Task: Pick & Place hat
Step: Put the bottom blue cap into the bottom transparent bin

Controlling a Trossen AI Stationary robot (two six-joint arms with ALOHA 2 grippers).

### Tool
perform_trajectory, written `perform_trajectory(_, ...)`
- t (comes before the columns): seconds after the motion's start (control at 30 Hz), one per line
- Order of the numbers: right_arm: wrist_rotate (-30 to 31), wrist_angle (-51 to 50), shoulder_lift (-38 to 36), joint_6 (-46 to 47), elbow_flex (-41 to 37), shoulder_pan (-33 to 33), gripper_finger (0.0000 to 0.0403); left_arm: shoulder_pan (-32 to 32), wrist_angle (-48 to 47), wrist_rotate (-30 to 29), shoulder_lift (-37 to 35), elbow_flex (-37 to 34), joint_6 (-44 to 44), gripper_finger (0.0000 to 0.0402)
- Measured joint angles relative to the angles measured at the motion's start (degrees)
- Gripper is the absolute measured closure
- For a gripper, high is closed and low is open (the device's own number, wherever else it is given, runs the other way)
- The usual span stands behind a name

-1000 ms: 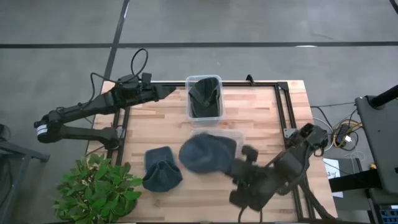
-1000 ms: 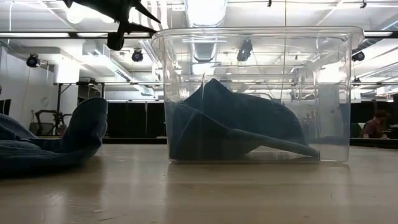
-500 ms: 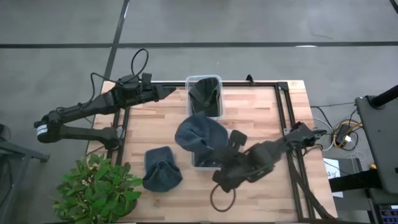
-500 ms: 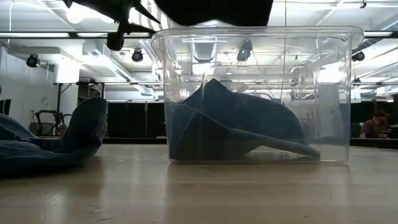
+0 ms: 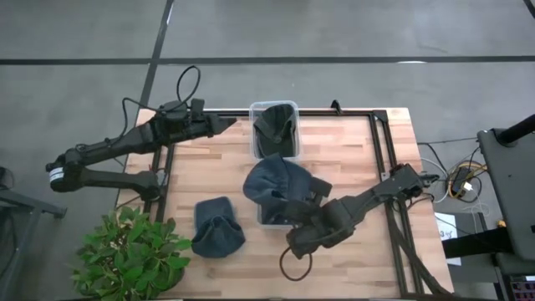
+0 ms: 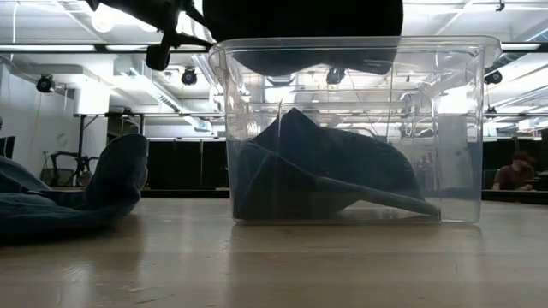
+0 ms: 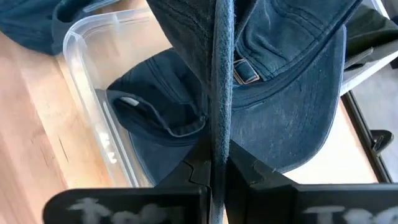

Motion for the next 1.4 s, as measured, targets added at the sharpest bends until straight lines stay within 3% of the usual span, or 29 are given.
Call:
perform_trajectory(0.2, -0.4, 0.0, -2.2, 0.3, -0.1, 0.2, 0.0392, 0.0, -0.6, 0.0, 0.0, 0.0, 0.1, 0.0294)
perform_trajectory(0.4, -5.4, 0.1, -4.5, -3.0, -1.3, 0.7, 0.0392, 0.0, -1.1, 0.0, 0.0, 0.0, 0.1, 0.0294)
perform_trajectory(0.63, -9.0, 0.0, -11.4, -0.8, -10.6, 0.6, 0.0392, 0.0, -1.1, 0.0, 0.0, 0.0, 0.2, 0.0294)
perform_trajectory(0.83, -8.4, -0.1, -16.8, 5.2, -17.2, 0.7, 0.0392, 0.0, -1.1, 0.0, 0.0, 0.0, 0.9, 0.0294)
perform_trajectory(1.07, -6.4, 0.1, -14.8, 4.8, -16.4, 0.7, 0.0391, 0.0, -1.1, 0.0, 0.2, 0.0, 1.0, 0.0294)
perform_trajectory(1.4, -5.0, 0.0, -5.3, -1.0, -11.1, 0.7, 0.0391, 0.0, -1.1, 0.0, 0.2, 0.0, 1.0, 0.0294)
